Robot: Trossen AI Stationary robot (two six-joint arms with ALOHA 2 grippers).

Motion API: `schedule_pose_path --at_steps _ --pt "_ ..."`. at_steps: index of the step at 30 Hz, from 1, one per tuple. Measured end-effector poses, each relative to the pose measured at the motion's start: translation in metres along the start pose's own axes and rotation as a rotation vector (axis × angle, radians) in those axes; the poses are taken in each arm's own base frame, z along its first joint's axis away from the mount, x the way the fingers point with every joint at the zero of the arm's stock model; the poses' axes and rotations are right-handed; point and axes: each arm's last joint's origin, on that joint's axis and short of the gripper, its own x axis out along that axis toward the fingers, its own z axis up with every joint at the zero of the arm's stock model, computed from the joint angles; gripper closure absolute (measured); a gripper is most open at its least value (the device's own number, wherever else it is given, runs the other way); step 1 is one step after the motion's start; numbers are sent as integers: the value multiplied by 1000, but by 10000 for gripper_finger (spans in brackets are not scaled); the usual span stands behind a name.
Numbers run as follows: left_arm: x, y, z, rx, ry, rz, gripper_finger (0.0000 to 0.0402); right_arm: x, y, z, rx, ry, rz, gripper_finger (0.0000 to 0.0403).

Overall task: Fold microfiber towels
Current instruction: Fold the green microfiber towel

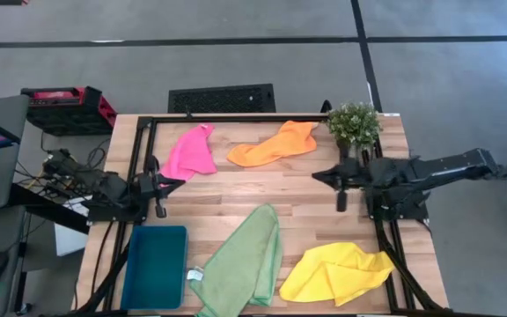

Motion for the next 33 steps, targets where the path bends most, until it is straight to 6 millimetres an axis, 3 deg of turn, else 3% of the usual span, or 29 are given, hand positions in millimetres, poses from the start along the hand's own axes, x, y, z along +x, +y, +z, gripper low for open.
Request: schedule_pose_path --at_steps 5,10,22,27,33 --pt "8 -6 3 44 84 1 401 33 12 8 148 163 -16 399" --pt "14 -11 5 79 125 -4 401 64 28 7 191 282 5 397" --pt "17 -13 6 94 140 -7 401 111 92 -6 -8 442 156 377" --pt "17 -13 6 113 144 -10 401 132 98 -10 132 487 98 343" --pt "17 -14 6 106 144 -16 401 157 89 -18 426 601 11 291"
